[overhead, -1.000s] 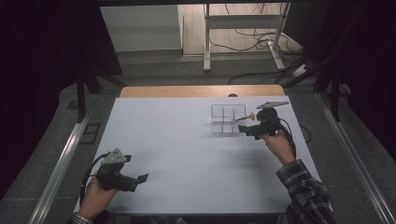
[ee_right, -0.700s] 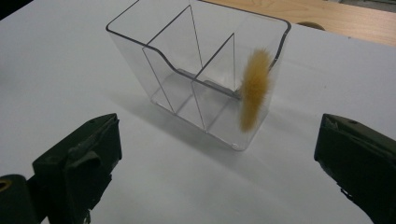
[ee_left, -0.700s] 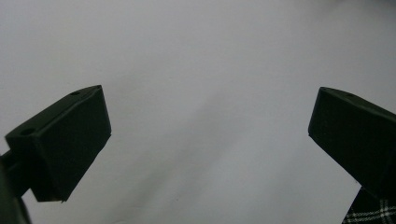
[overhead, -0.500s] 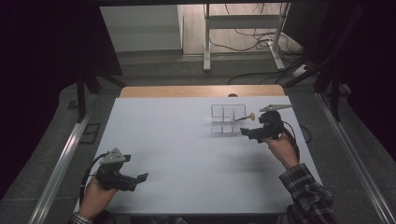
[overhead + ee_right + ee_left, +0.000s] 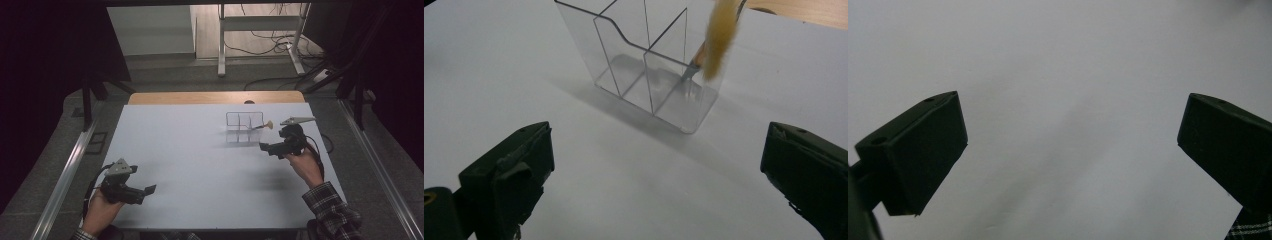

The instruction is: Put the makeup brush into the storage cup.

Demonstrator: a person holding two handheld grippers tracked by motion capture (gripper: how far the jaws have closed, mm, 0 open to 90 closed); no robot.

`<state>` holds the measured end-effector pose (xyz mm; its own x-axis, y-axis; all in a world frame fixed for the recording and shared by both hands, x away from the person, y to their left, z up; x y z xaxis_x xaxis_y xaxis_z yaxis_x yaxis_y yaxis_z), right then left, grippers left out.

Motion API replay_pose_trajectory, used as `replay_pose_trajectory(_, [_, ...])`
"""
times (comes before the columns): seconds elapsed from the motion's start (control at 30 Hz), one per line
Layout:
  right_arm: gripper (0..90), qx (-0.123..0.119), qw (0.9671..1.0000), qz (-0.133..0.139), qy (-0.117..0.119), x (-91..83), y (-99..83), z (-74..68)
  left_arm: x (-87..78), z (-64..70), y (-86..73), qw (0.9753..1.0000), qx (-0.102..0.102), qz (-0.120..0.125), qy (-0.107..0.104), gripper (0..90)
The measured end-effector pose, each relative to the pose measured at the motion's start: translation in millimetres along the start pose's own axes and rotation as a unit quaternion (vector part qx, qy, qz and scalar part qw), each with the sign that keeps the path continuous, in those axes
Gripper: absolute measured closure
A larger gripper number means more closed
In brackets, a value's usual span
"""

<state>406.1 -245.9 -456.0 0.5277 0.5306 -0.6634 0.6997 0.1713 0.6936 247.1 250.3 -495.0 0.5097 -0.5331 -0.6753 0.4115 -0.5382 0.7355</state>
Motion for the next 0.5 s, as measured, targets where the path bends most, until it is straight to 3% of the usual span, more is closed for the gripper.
replay_pose_trajectory(0.5, [0.4,-0.009,0.9999,-0.011,-0.001,-4.9,-13.6,-4.7,-2.8,-2.1,-3.7,1.0000,-0.003,-0.007,0.004,0.0])
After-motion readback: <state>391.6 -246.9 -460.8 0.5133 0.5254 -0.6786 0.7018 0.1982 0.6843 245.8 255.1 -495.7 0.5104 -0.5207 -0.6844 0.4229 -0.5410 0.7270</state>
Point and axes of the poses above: each handheld gripper's, and its own axes: x roughly forward along the jaws, y roughly out of its top, z roughly to its right, the point moved 1 cm from there along x, roughly forward along the jaws, and after that the axes turned 14 degrees about x, right-handed, at the moved point
